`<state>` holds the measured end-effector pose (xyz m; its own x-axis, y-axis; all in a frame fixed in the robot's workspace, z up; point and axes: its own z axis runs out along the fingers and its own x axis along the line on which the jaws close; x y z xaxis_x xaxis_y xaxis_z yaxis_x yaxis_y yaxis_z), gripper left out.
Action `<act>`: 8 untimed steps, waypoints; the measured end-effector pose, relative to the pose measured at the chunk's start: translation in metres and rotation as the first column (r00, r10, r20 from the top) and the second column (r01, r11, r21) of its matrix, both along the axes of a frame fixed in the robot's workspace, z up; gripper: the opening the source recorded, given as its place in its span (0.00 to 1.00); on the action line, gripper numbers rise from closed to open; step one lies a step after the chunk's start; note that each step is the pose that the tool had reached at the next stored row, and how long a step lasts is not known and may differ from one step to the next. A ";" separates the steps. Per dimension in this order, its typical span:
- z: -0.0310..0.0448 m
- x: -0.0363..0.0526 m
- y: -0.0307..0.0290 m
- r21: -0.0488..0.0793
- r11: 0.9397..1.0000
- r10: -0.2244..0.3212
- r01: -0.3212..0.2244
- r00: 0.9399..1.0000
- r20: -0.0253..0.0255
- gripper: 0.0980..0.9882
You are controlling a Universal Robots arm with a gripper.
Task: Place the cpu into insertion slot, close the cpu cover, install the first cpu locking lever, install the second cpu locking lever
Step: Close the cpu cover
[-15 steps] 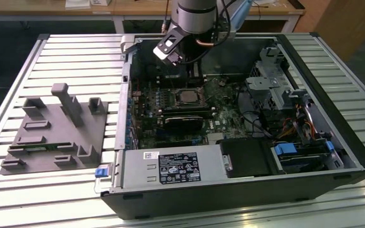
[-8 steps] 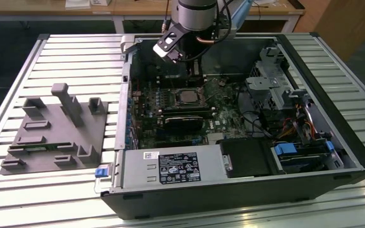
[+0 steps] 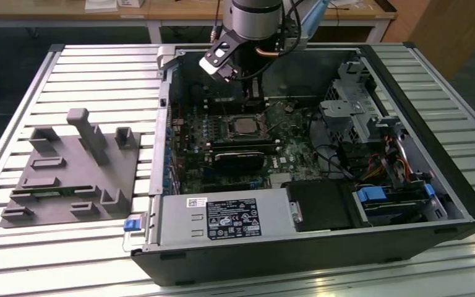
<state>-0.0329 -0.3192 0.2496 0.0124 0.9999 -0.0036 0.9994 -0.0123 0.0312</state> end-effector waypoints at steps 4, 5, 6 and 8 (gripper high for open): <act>0.0020 0.0000 0.0000 0.000 1.000 0.000 0.000 1.000 0.000 0.01; 0.0033 0.0000 0.0000 0.000 1.000 0.000 0.000 1.000 0.000 0.01; 0.0048 0.0000 0.0000 0.000 1.000 0.000 0.000 1.000 0.000 0.01; 0.0073 0.0000 0.0000 0.000 1.000 0.000 0.000 1.000 0.000 0.01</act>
<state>-0.0329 -0.3192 0.2570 0.0125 0.9999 -0.0037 0.9994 -0.0123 0.0311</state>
